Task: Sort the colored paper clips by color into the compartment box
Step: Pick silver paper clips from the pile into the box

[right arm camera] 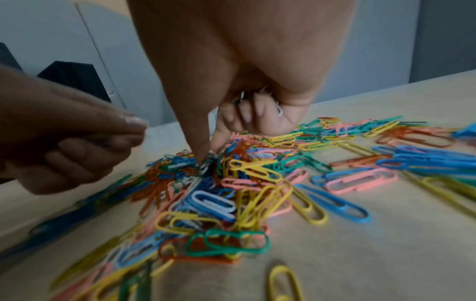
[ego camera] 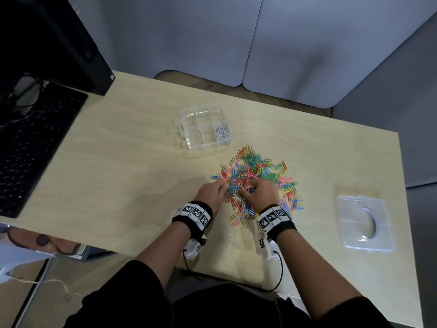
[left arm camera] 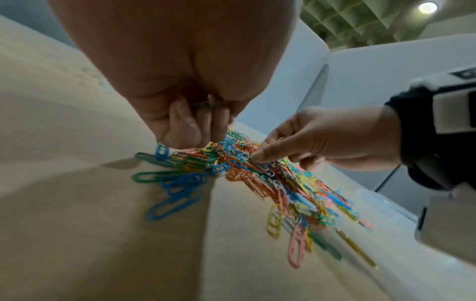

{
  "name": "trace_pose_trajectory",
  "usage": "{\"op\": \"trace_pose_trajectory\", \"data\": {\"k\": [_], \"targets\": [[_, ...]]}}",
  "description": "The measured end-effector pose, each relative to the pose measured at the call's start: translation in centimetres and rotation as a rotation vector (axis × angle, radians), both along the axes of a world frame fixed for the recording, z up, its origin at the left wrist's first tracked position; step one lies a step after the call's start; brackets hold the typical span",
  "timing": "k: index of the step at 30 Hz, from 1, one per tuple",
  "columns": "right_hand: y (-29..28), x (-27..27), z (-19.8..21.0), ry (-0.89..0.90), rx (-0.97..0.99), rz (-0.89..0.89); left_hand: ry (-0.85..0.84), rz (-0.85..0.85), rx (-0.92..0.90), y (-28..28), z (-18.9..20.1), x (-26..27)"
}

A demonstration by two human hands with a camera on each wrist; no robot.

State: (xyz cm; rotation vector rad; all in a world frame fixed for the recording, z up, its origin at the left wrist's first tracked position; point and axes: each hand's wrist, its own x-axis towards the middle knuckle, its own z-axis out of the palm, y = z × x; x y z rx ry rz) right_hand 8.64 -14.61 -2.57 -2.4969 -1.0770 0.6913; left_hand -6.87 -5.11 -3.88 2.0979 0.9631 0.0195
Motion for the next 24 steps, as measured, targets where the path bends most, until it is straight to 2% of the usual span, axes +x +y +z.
{"op": "trace_pose_trajectory", "data": {"k": [2,4,7,10,15,17,19,21,24], "targets": [[-0.2,0.0,-0.1,-0.010,0.022,-0.001,-0.045,0.039,-0.047,-0.1,-0.4,0.3],[-1.0,0.7,-0.3,0.074,0.076,-0.065,-0.090,0.063,-0.096,-0.3,-0.4,0.7],[-2.7,2.1,-0.6,0.426,0.233,-0.293,-0.095,0.092,-0.159,-0.5,-0.5,1.3],[-4.0,2.5,-0.6,0.770,0.275,-0.466,-0.094,0.102,-0.166,-0.6,-0.5,1.9],[-4.3,2.6,0.4,1.221,0.371,-0.636,0.027,-0.077,-0.008,-0.5,1.0,2.7],[-4.2,2.6,0.9,1.304,0.343,-0.668,0.079,-0.151,0.057,-0.2,0.9,3.3],[-4.2,2.5,0.6,1.223,0.264,-0.618,0.111,-0.190,0.078,0.2,1.0,4.0],[-4.1,2.2,0.2,0.929,0.166,-0.479,0.097,-0.186,0.069,0.6,1.4,4.4],[-3.3,1.7,-0.4,0.537,0.153,-0.268,0.048,-0.161,0.036,1.1,1.8,4.5]]}}
